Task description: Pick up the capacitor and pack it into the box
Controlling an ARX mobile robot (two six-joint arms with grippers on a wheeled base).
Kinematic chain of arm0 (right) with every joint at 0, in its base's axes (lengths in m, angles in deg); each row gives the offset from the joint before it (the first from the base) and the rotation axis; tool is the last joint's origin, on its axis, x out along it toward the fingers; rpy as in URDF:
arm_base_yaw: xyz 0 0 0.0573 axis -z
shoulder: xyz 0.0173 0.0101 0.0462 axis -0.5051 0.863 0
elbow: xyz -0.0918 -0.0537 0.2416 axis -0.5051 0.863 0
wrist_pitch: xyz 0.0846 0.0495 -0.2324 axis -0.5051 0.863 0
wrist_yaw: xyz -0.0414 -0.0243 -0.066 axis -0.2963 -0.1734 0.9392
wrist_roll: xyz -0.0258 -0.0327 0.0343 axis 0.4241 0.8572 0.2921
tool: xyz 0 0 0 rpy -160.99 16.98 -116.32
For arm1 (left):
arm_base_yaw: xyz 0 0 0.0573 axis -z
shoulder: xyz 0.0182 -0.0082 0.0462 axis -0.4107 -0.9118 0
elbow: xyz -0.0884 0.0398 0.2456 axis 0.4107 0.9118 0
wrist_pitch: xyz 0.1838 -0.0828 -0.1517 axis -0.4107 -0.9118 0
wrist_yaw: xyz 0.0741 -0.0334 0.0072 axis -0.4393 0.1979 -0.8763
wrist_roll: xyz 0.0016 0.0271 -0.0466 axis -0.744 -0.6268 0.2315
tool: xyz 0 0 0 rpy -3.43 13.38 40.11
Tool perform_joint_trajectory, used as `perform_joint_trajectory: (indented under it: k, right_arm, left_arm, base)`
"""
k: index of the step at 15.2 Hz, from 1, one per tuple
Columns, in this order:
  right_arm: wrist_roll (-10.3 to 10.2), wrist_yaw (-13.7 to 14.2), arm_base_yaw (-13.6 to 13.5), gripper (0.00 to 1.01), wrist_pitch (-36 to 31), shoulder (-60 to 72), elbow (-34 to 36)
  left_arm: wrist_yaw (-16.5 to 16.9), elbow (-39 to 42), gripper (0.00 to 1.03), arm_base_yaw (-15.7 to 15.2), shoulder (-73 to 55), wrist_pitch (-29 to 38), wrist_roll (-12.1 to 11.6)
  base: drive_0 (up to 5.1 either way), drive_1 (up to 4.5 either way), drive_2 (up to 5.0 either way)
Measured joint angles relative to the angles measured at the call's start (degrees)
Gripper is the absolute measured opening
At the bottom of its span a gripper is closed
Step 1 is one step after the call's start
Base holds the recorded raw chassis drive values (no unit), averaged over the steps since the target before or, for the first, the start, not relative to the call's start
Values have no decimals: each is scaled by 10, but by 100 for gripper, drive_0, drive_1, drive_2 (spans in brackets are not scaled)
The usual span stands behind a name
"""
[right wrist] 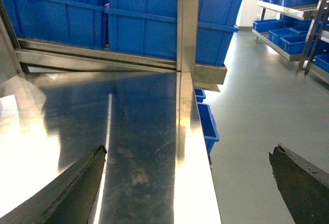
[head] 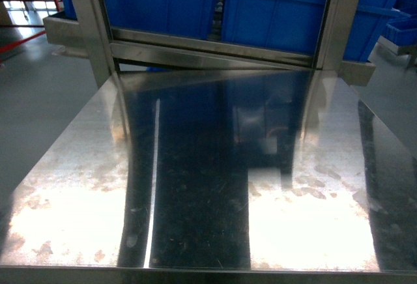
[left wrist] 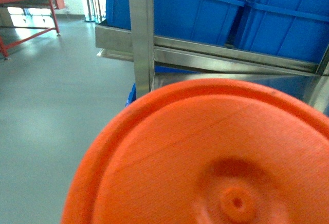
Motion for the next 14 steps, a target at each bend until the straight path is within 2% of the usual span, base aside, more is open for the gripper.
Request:
perform_joint_trajectory:
  k: [1,2,3,5,9,14]
  right_arm:
    - [0,0,0,98,0,0,0]
    - [0,0,0,98,0,0,0]
    - [0,0,0,98,0,0,0]
    - [0,0,0,98,0,0,0]
    - [0,0,0,98,0,0,0]
    - [0,0,0,98,0,0,0]
  left_arm:
    - [0,7,43,0,21,-15,0]
    - [0,22,43,0,31,9,0]
    - [0,33,43,0,45,-4,0]
    - [1,36,43,0,136,-85,0]
    - [1,36,43,0,209,-160,0]
    - [1,36,43,0,272,-221,0]
  base:
    - [0,0,0]
    - [0,0,0]
    - [0,0,0]
    - [0,0,0]
    - [0,0,0]
    - [0,0,0]
